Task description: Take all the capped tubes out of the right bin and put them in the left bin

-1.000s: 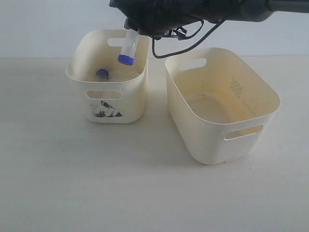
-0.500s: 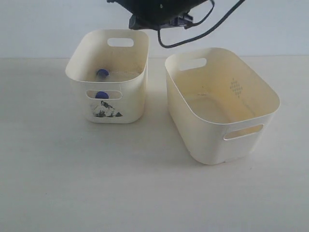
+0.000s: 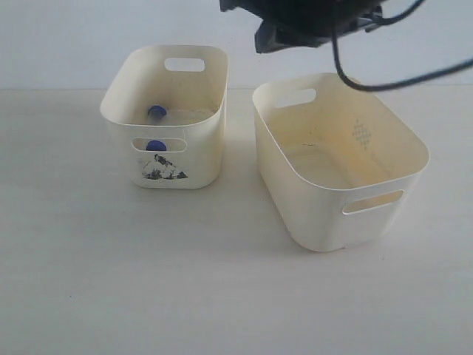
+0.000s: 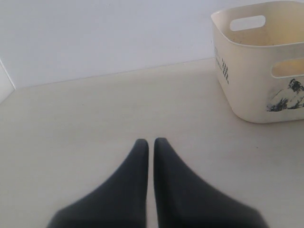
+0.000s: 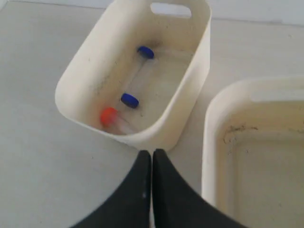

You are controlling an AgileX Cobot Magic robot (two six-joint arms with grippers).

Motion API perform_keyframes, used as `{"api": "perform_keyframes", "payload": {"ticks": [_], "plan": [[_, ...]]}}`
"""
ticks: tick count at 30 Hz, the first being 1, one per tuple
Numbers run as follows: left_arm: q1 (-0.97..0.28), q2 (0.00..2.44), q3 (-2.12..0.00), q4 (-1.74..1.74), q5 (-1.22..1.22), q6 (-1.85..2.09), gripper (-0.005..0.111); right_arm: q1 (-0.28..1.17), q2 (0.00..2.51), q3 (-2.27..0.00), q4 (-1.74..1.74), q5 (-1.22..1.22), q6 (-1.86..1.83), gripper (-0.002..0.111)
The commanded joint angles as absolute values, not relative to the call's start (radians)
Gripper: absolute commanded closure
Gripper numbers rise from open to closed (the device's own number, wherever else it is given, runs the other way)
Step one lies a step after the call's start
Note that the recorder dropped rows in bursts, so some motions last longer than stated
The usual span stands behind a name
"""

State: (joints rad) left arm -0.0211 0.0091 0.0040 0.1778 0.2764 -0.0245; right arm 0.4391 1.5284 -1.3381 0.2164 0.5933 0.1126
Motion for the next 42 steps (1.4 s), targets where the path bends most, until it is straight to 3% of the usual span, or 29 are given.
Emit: {"api": "perform_keyframes", "payload": {"ticks": [1,12,42], "plan": [[-0.02,0.007,0.0,0.177,0.261,-0.036,0.102,0.438,1.387,-1.17,0.207,0.563,0.112,0.108],[-0.02,0.007,0.0,0.177,0.261,-0.036,0.102,0.438,1.229,-1.07,0.214,0.835,0.11,0.108],[-0.02,0.007,0.0,0.177,0.261,-0.036,0.102,0.438,1.226,-1.058,0.138,0.605,0.049,0.108]]}}
